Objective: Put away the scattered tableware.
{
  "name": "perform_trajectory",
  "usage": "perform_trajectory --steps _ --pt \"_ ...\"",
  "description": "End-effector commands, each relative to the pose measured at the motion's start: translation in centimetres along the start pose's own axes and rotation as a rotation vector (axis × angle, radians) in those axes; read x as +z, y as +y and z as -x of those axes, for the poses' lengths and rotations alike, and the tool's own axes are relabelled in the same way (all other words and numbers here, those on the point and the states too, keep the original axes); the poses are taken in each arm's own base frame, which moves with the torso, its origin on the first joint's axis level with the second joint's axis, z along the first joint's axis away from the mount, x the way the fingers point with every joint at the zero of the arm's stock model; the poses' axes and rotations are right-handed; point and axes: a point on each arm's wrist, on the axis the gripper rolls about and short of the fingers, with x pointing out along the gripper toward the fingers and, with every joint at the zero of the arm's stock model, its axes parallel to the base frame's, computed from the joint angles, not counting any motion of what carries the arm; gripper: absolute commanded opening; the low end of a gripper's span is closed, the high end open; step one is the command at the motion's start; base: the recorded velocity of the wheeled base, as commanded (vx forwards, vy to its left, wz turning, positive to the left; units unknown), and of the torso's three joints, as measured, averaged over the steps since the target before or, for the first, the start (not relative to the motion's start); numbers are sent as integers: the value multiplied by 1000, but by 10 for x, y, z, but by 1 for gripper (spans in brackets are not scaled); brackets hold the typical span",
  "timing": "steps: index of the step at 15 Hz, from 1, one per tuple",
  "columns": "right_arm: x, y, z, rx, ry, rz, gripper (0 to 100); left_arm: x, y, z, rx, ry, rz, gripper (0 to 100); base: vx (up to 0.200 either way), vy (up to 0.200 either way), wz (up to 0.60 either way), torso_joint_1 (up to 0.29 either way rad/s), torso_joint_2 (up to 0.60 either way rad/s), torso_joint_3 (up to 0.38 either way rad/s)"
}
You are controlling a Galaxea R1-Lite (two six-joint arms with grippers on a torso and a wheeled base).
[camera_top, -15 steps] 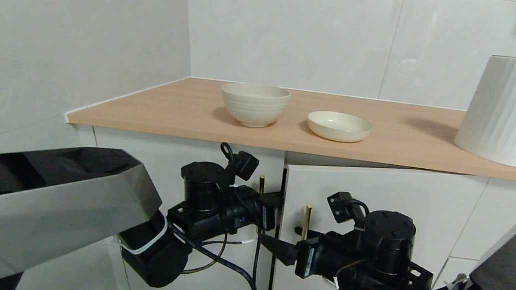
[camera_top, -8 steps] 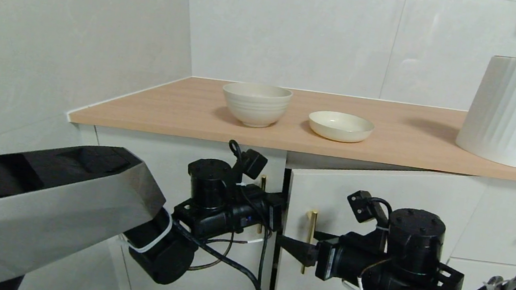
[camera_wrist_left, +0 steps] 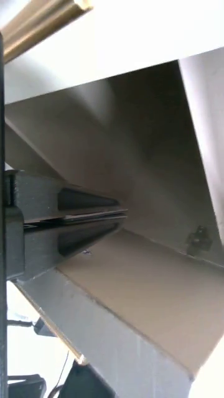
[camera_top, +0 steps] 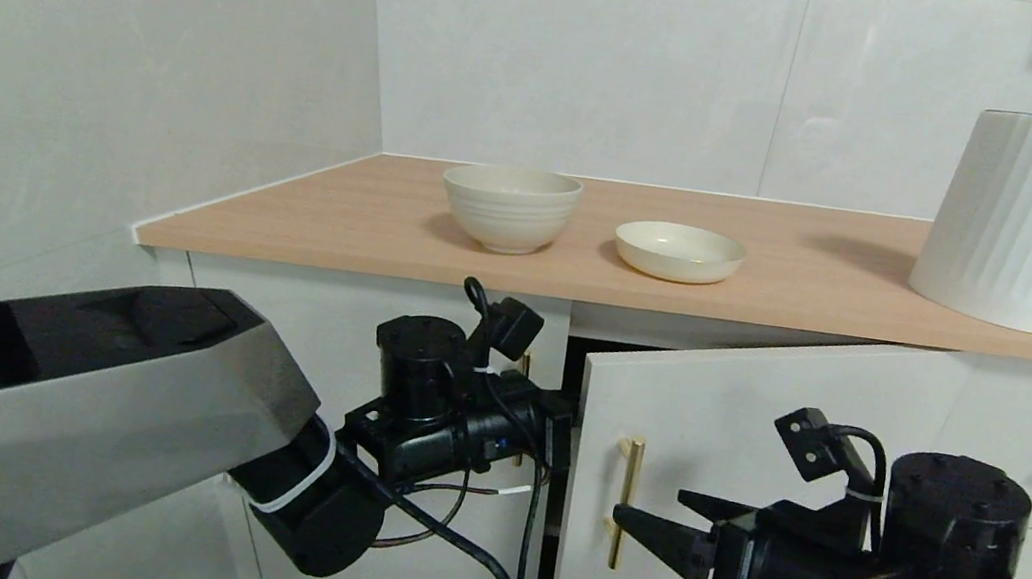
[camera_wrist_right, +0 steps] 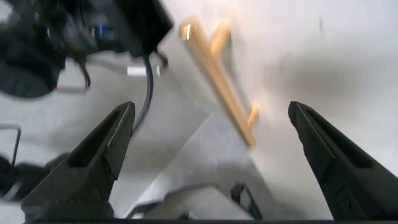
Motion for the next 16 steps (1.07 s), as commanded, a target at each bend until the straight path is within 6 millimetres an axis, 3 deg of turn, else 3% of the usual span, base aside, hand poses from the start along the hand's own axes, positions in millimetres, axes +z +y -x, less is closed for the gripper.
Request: perform_trajectory --steps 1,3,5,9,16 --pt "-5 6 25 9 6 2 100 2 -8 4 -6 4 0 0 0 0 0 0 0 0" --pt "-21 13 45 57 70 4 100 1 -11 7 -9 11 3 0 0 0 0 0 0 0" --pt "-30 16 58 113 114 3 100 -1 -15 5 -17 21 5 0 -200 0 0 -2 2 2" --pt "-43 24 60 156 183 8 100 -3 -17 -3 -31 28 8 0 -200 0 0 2 5 2" --pt "-48 25 63 164 207 8 100 -7 -16 -22 -38 65 21 0 0 0 0 0 0 0"
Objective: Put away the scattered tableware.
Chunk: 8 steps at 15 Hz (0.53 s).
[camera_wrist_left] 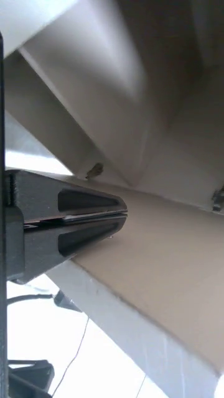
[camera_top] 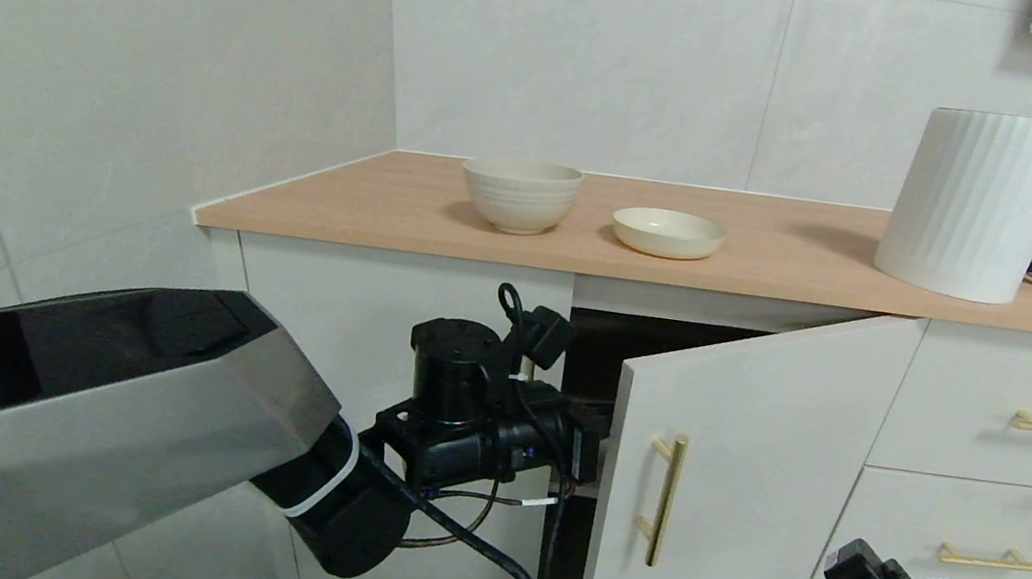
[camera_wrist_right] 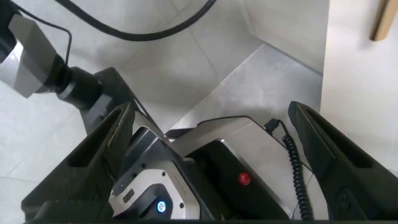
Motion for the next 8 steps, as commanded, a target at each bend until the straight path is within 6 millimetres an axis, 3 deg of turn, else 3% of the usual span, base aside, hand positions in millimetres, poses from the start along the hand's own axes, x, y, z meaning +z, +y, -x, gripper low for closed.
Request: perform_trajectory --steps 1,2,5,8 --pt "-1 1 0 4 6 0 100 -2 -3 -7 -14 7 0 0 0 0 0 0 0 0" --pt "-2 1 0 4 8 0 100 -2 -4 -9 -17 10 0 0 0 0 0 0 0 0" --pt "-3 1 0 7 15 1 100 0 -9 -14 -30 14 -2 0 -200 0 0 7 4 2" --pt "-3 2 -1 9 14 2 100 3 -8 -18 -28 21 1 0 0 0 0 0 0 0"
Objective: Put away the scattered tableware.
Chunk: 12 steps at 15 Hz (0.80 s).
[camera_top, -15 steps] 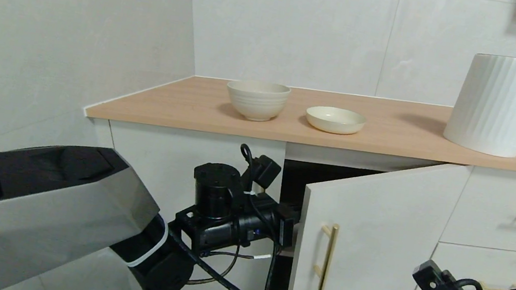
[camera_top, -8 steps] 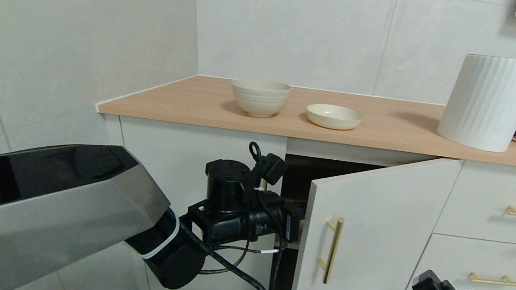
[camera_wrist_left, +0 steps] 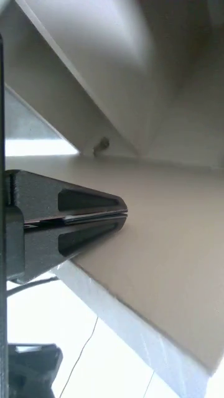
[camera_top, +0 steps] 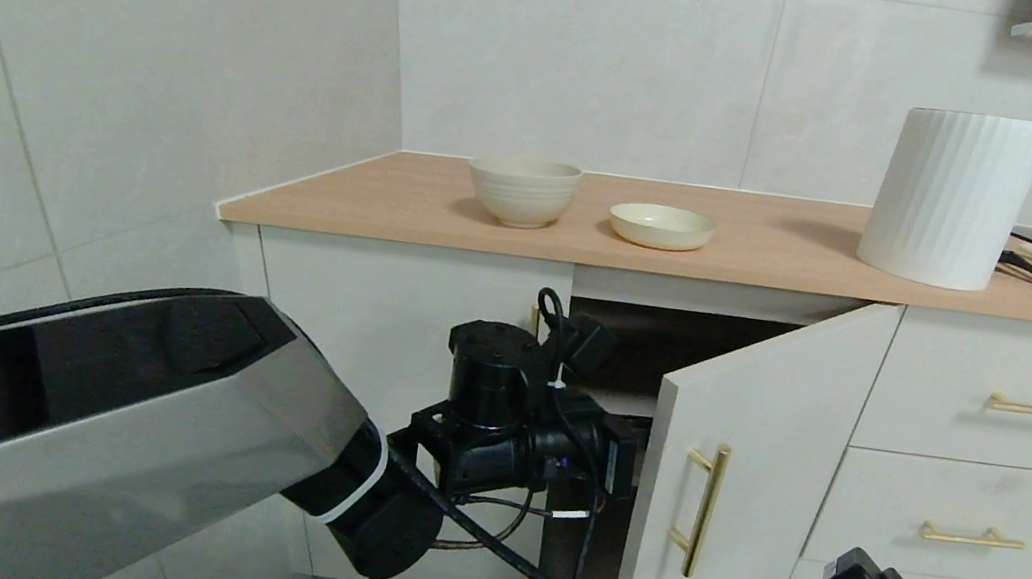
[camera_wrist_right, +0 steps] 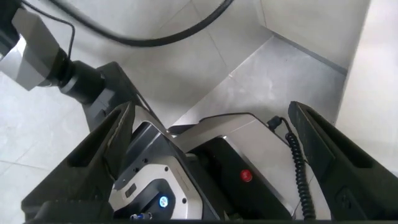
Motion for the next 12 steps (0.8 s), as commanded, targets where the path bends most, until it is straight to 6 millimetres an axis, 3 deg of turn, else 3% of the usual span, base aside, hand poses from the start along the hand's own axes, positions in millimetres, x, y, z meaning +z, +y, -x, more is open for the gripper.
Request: perform_trajectory --steps 1,5,6,8,9,10,11,12 --pt "0 0 0 0 1 0 100 2 1 -3 2 -6 -2 0 0 0 0 0 0 0" --pt "-1 1 -1 7 7 2 100 0 -5 -10 -15 6 -2 0 0 0 0 0 0 0" --pt "-2 4 -1 19 11 8 100 -1 -16 -14 -40 13 -9 0 0 0 0 0 0 0" --pt "-10 14 2 68 42 51 100 1 -56 -21 -128 24 -31 0 0 0 0 0 0 0" --pt "-19 22 10 109 64 121 100 3 -91 -21 -199 39 -43 0 0 0 0 0 0 0" --pt "-20 24 12 122 67 143 100 3 -100 -20 -220 45 -47 0 0 0 0 0 0 0" --pt "-21 35 16 174 59 198 100 5 -135 -13 -292 56 -59 0 0 0 0 0 0 0" --pt "-20 38 20 190 44 209 100 9 -143 -5 -302 59 -60 0 0 0 0 0 0 0"
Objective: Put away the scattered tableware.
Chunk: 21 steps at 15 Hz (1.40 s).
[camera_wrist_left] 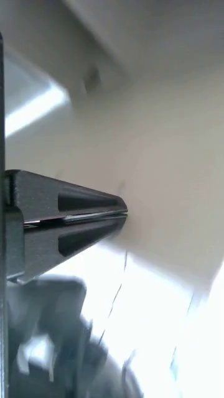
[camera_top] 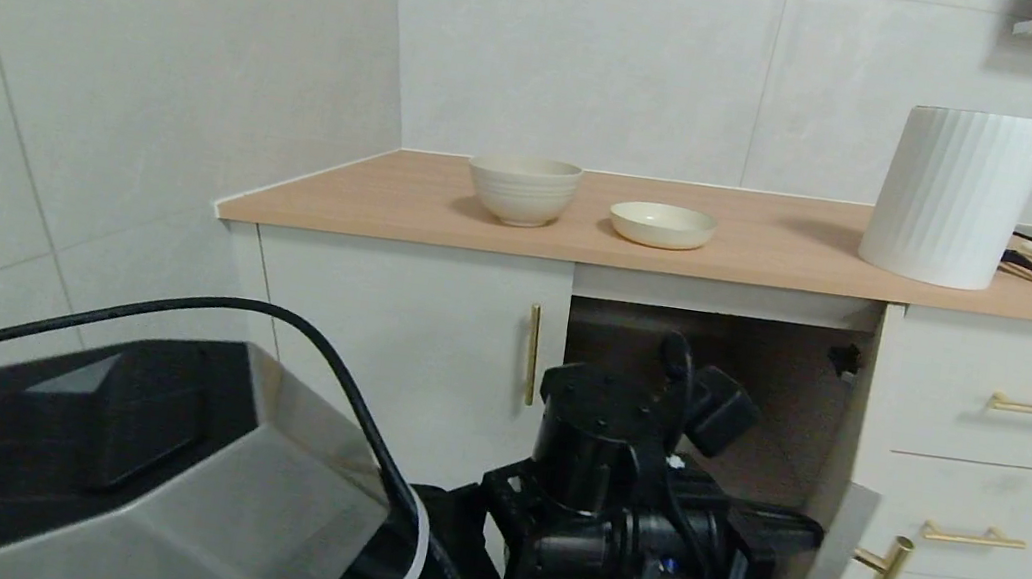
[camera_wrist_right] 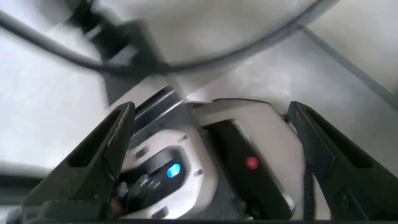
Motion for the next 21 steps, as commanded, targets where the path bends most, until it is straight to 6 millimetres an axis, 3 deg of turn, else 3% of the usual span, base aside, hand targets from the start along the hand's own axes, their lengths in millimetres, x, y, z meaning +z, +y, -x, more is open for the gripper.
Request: perform_trajectory --steps 1,3,5,6,9,10,11,12,14,19,20,21 --pt "2 10 8 43 -32 36 100 20 -24 18 -24 -30 -18 0 0 0 0 0 0 0" --pt "2 10 7 39 -29 35 100 29 -1 42 68 -58 -9 0 0 0 0 0 0 0" --pt "16 5 -4 -21 -80 37 100 45 20 86 200 -103 2 0 0 0 0 0 0 0" --pt "33 -3 -13 -103 -147 34 100 52 27 112 260 -126 6 0 0 0 0 0 0 0" --pt "88 -36 -45 -339 -344 26 100 73 29 193 457 -141 58 0 0 0 0 0 0 0" --pt "103 -50 -55 -433 -352 19 100 79 21 219 520 -133 86 0 0 0 0 0 0 0" --pt "106 -63 -54 -507 -280 23 100 81 15 237 573 -127 108 0 0 0 0 0 0 0" --pt "107 -73 -52 -560 -205 24 100 83 10 247 609 -126 124 0 0 0 0 0 0 0" --pt "135 -87 -47 -624 -238 19 100 80 -1 274 702 -146 142 0 0 0 0 0 0 0" --pt "192 -88 -33 -699 -277 6 100 76 -2 295 777 -164 164 0 0 0 0 0 0 0" --pt "193 -88 -32 -702 -279 6 100 76 -2 295 776 -165 163 100 0 0 0 0 0 0" --pt "200 -86 -25 -706 -311 14 100 78 -2 295 779 -167 167 100 0 0 0 0 0 0"
